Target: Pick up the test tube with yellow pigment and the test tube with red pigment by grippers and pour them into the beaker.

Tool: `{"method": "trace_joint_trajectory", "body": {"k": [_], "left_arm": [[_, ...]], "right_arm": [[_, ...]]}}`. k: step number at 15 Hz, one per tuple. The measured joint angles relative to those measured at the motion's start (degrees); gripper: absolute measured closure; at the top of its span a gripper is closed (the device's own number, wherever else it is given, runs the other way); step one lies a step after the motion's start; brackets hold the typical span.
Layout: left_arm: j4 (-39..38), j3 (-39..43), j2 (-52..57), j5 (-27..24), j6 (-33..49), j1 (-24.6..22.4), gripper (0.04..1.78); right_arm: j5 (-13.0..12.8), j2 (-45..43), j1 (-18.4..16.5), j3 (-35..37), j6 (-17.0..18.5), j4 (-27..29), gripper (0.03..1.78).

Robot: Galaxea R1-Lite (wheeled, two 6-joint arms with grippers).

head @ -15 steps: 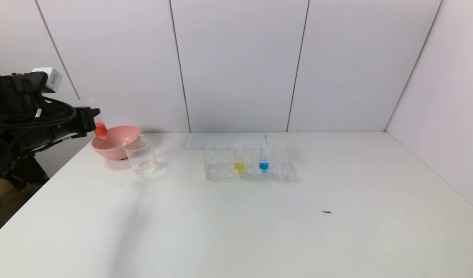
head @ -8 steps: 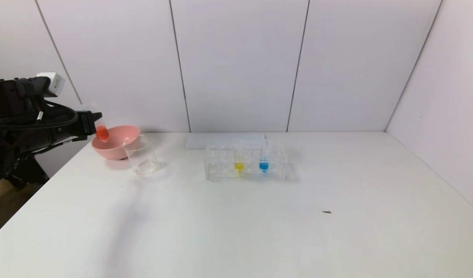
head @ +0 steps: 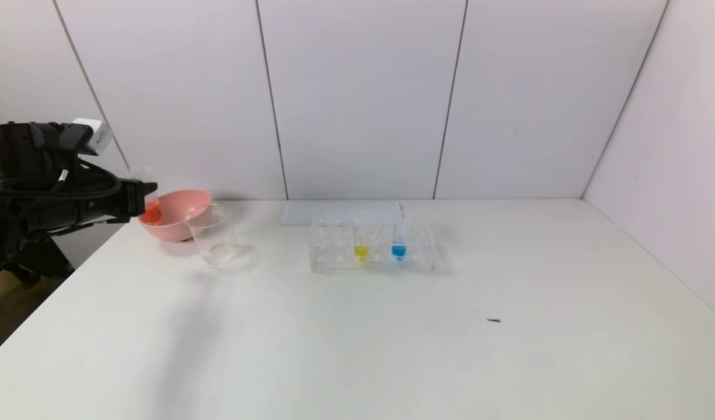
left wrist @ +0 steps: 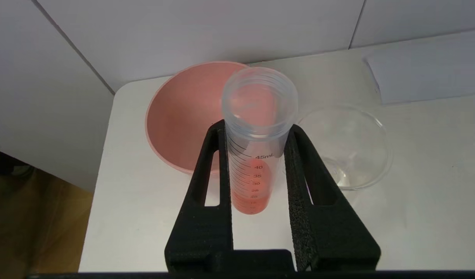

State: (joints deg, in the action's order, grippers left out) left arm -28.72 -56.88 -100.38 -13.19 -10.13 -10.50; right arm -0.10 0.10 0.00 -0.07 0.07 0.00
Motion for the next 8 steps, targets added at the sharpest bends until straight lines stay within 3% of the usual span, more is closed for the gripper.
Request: {"method": "trace_joint_trajectory", "body": {"k": [4,8], "left_arm": [[8.4,-2.8,0.0,0.0,-6.0,-0.3,1.39],[12.2,-3.5,0.3,-0.1,-8.6,-0.4,1.39]], "right_arm": [[0.0,0.0,0.0,0.0,0.0,0.0,0.11],[0.0,0.0,0.0,0.0,0.0,0.0,0.11]]}}
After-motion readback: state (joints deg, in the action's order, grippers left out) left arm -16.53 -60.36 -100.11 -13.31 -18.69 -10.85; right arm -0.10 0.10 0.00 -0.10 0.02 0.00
